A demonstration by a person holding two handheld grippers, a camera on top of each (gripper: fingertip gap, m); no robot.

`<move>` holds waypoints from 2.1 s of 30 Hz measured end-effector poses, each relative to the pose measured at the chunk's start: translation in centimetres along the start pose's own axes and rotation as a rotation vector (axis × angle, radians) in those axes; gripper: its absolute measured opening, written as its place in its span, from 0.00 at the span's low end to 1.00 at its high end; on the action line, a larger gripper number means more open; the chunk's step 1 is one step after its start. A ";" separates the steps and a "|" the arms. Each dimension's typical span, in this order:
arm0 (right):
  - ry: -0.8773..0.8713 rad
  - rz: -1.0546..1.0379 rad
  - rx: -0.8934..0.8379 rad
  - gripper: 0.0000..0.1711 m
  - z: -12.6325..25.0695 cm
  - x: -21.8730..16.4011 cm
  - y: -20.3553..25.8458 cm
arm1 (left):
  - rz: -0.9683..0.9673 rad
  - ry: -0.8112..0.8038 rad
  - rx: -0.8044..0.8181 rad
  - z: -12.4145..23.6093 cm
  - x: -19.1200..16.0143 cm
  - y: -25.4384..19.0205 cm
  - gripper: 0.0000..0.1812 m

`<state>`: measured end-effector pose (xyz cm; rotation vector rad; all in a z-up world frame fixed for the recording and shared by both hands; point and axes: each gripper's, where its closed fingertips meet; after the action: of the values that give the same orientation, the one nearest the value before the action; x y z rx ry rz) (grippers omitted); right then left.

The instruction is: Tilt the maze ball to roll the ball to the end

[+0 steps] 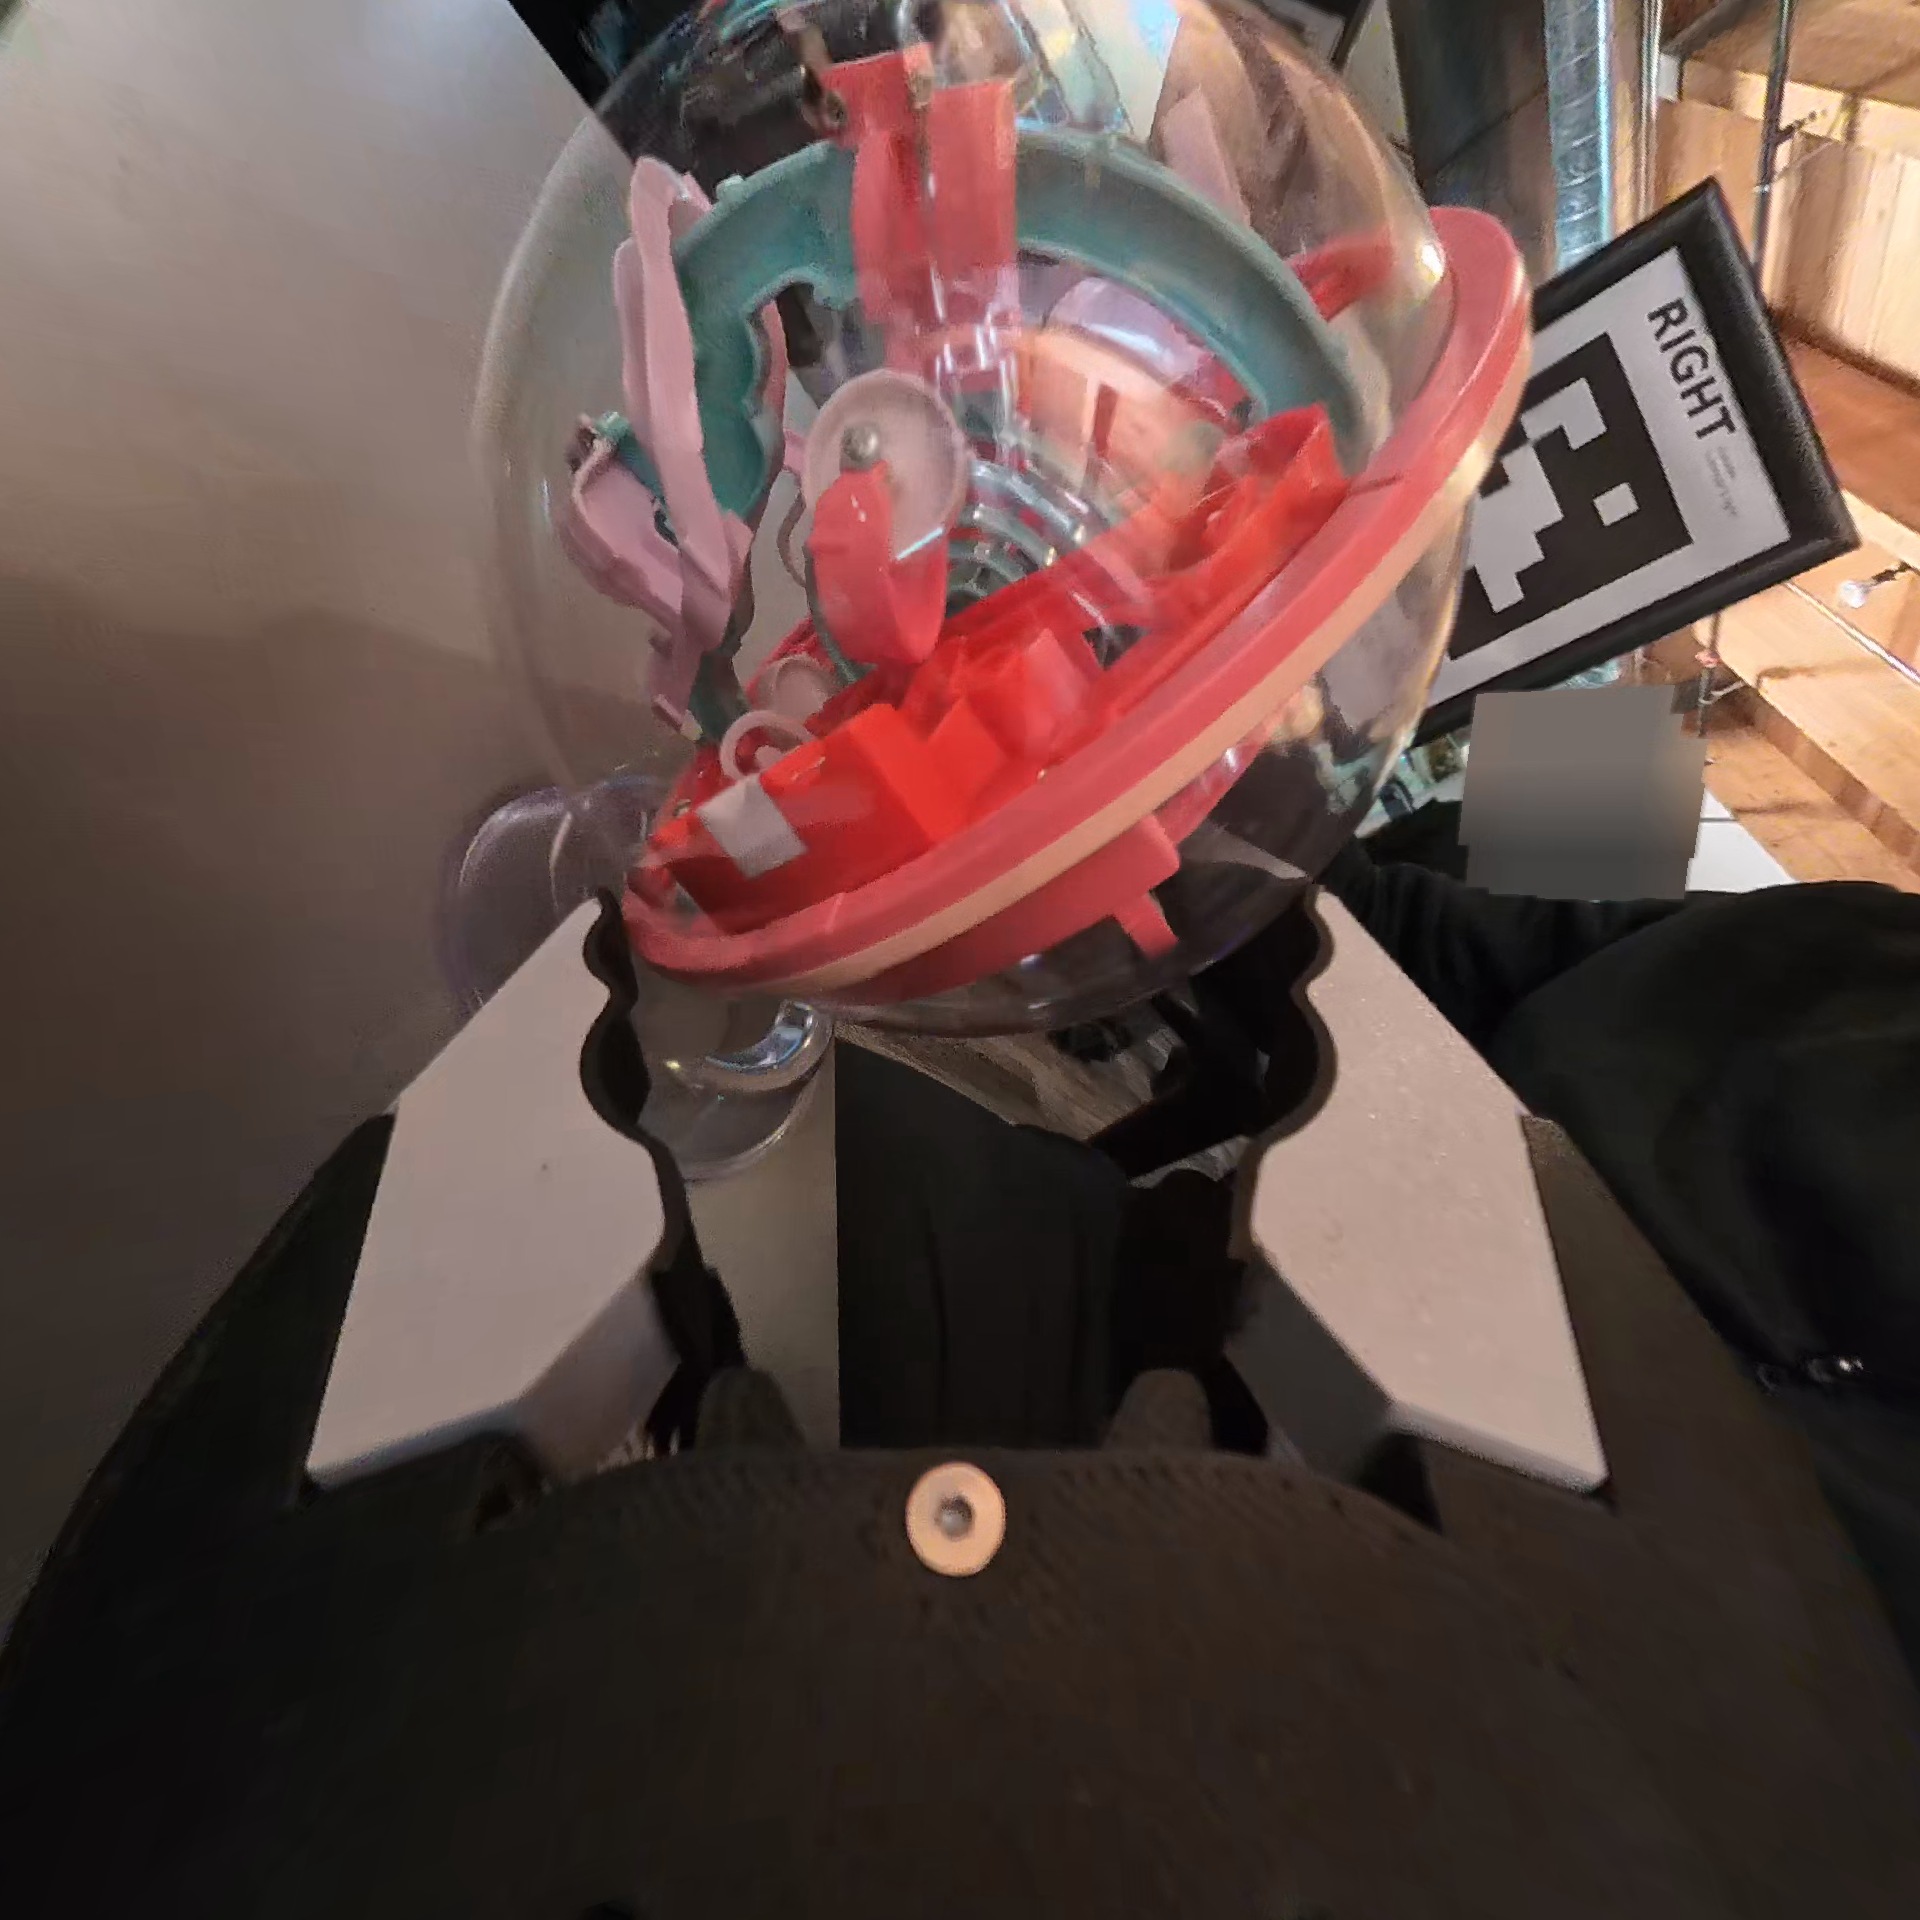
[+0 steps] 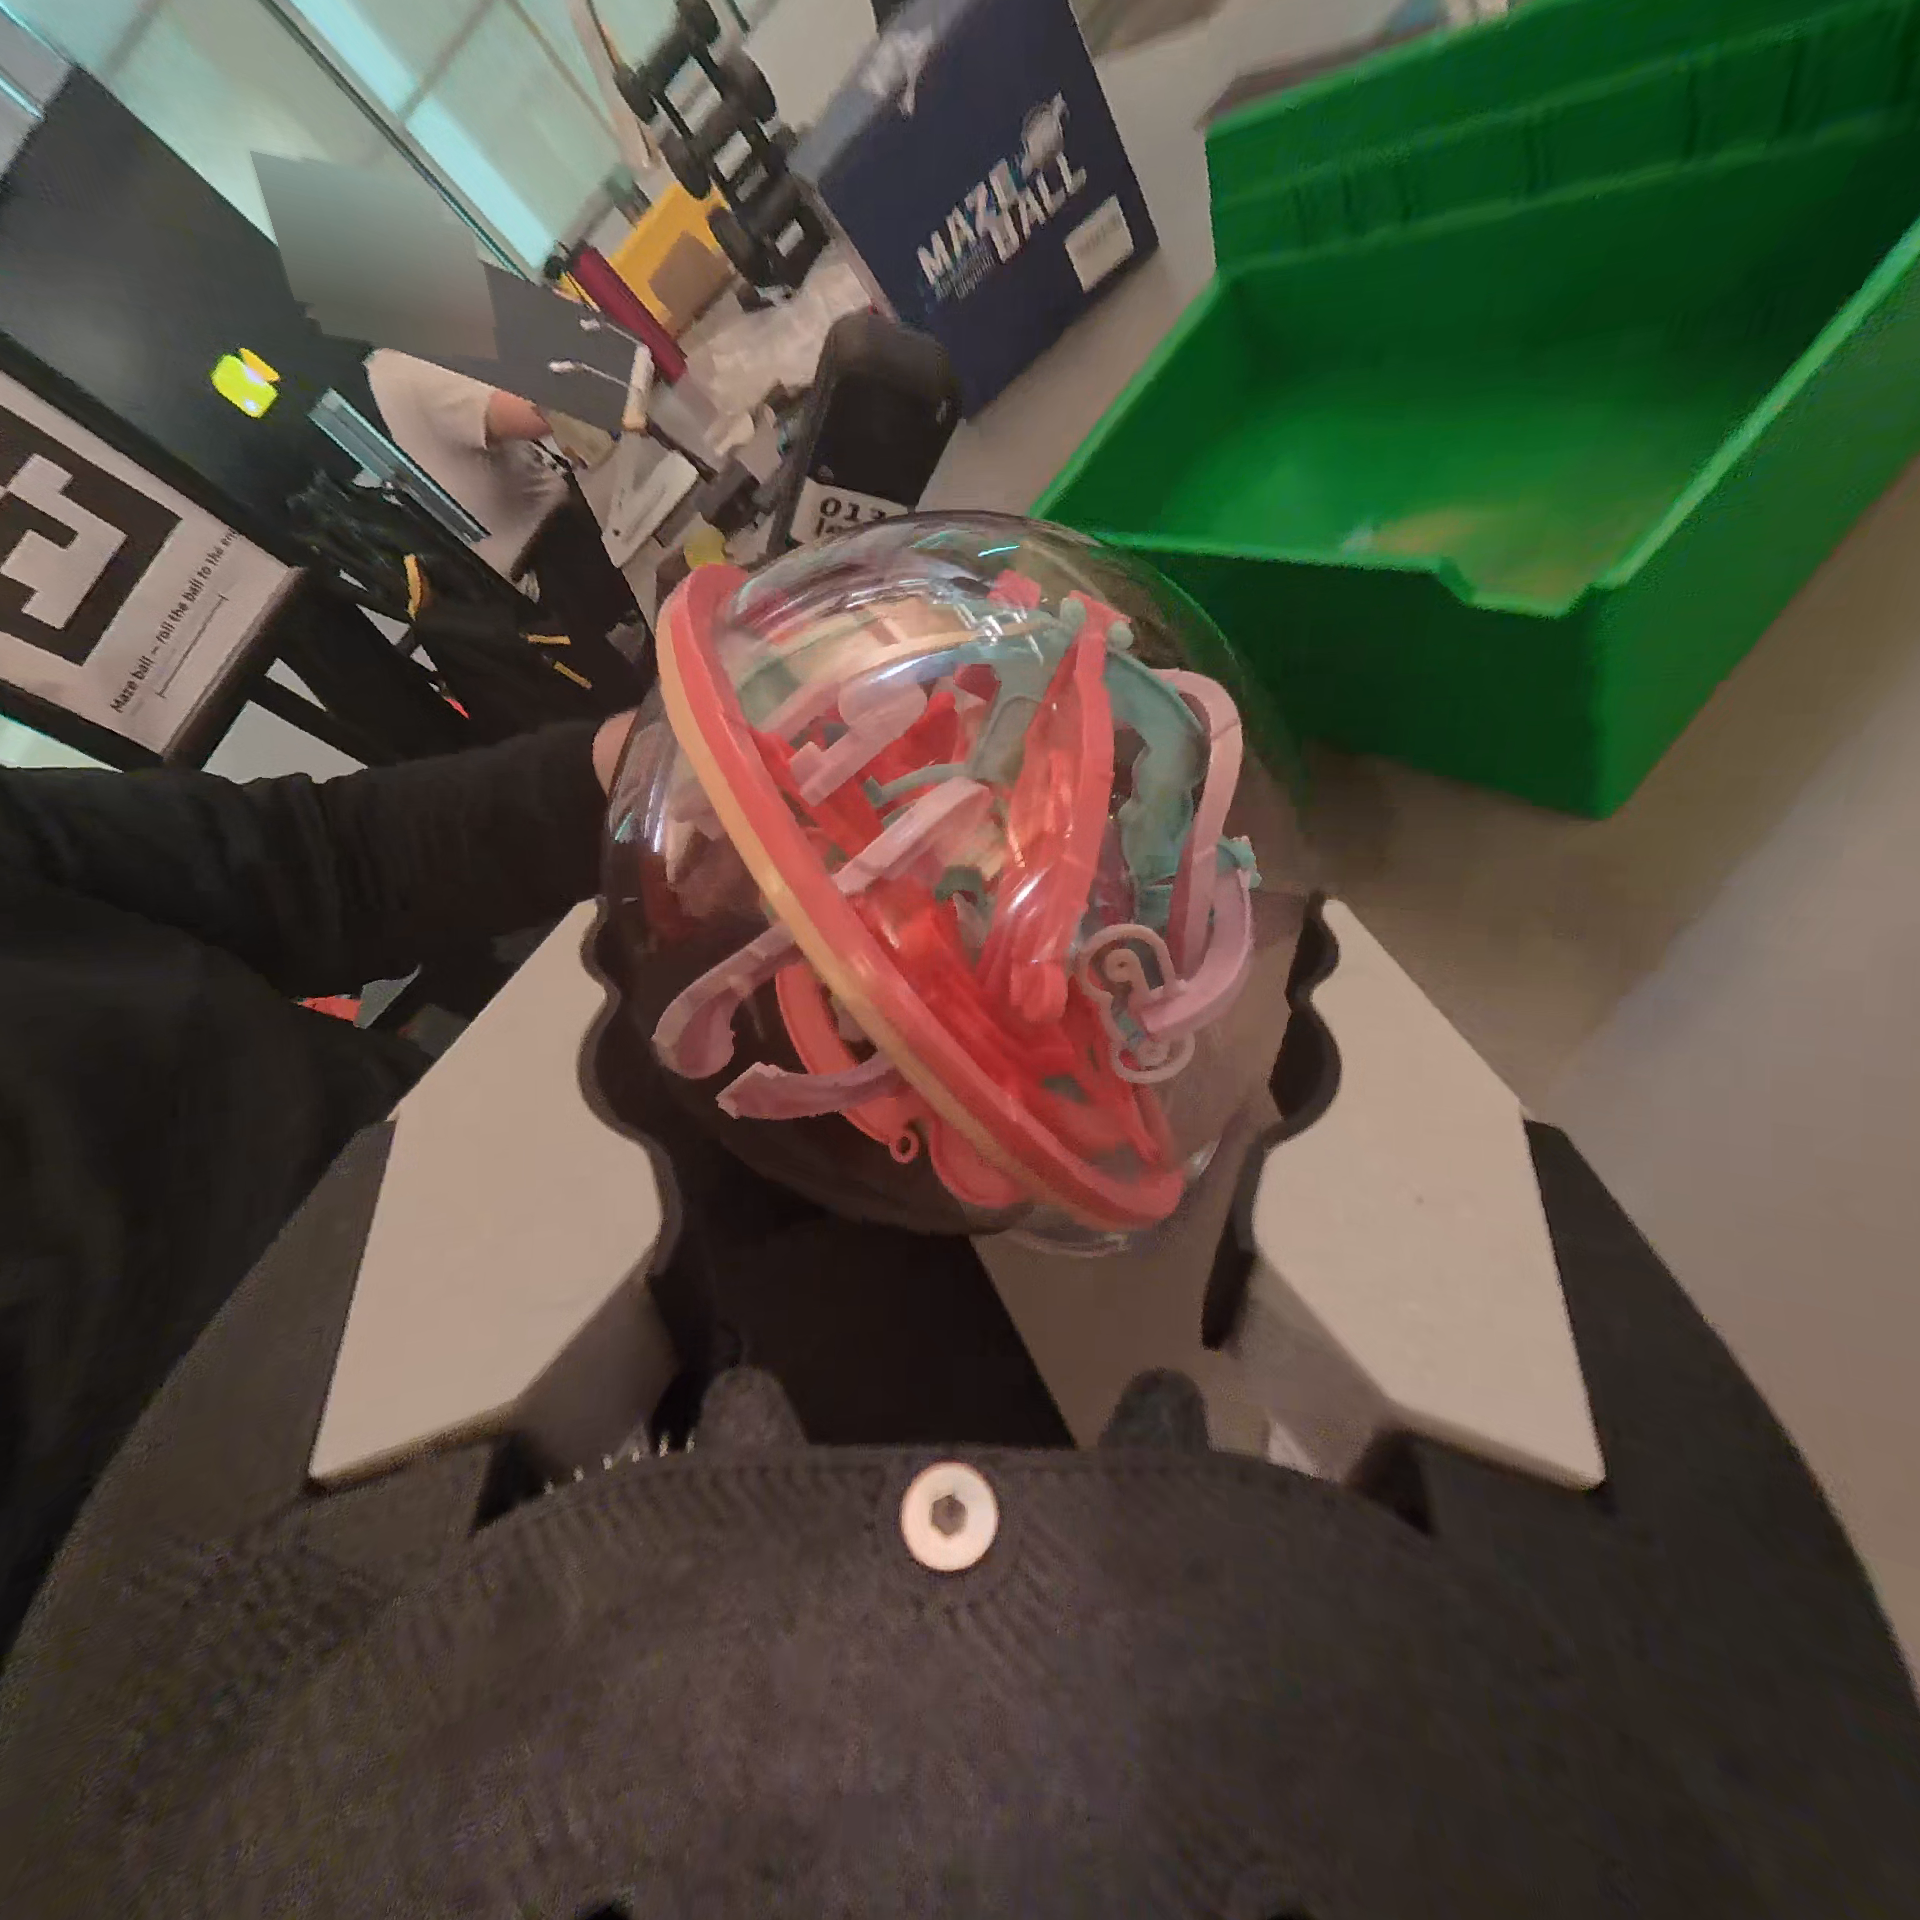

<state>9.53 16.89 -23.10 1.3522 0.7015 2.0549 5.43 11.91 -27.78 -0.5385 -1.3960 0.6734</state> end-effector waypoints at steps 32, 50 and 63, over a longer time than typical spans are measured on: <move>-0.047 0.014 0.032 0.31 3.3 -0.7 -1.6 | -0.090 -0.004 0.120 2.3 1.1 1.2 0.52; -0.140 -0.072 -0.014 0.05 3.7 0.3 -3.9 | 0.114 -0.072 0.122 3.1 3.0 2.5 0.47; 0.103 0.351 -0.170 0.76 -0.3 -3.2 -3.7 | -0.063 -0.029 0.095 2.1 1.1 2.4 0.51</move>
<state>10.89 17.20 -27.82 1.3537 0.3355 2.4114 3.14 14.32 -28.44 -0.4099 -1.3952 0.6951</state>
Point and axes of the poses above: each gripper's, where its closed fingertips meet, z back along the fingers, x out of its top, y = z × x across the jaws, and after that the axes turned 10 degrees about -z, right-handed
